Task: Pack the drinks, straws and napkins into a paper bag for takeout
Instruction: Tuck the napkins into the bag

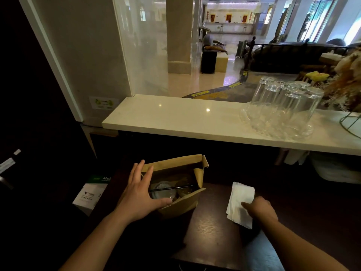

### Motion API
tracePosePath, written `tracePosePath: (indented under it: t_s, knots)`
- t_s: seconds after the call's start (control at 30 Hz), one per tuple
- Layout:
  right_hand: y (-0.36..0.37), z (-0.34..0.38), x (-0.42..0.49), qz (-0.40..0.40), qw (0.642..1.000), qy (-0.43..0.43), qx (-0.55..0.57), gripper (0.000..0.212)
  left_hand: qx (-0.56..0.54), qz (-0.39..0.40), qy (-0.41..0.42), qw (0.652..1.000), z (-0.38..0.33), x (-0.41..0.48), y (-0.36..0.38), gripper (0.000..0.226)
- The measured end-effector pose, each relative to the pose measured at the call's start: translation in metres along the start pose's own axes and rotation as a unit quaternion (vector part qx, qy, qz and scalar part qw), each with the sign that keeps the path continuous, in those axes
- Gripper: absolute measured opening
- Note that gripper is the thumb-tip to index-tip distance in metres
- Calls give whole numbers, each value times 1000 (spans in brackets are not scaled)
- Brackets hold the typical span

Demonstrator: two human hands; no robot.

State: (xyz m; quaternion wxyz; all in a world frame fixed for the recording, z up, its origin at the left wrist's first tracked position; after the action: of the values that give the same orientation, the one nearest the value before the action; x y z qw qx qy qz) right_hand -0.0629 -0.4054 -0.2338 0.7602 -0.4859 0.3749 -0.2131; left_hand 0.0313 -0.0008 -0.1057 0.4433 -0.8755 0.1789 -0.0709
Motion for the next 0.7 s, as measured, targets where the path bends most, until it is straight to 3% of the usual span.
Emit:
tracePosePath:
  t_s: [0.3, 0.4, 0.5, 0.6, 0.7]
  knots:
    - [14, 6, -1, 25, 995, 50, 77, 34, 21, -9, -2, 1000, 7, 1, 4, 137]
    - [22, 2, 9, 29, 977, 96, 189, 27, 26, -10, -6, 1000, 7, 1, 3, 137]
    - [26, 2, 11, 29, 936, 119, 330, 18, 29, -5, -4, 1000, 7, 1, 3, 137]
    - [9, 11, 3, -17, 920, 86, 381, 11, 26, -4, -4, 1000, 7, 0, 2, 138]
    - [-29, 32, -9, -67, 928, -32, 366, 7, 17, 3, -5, 1000, 7, -1, 1, 138]
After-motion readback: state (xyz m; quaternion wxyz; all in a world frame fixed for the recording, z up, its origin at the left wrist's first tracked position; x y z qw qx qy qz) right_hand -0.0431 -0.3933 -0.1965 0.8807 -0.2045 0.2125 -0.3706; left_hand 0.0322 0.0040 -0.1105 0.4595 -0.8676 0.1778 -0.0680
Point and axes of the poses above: each hand's wrist, its own x-axis towards the middle knuckle, its own y-axis out of the palm, z = x × y, the point moved 4 cm from there along x, towards the middle knuckle, and after that the axes turned 9 degrees about -x, right-handed, at the moved point
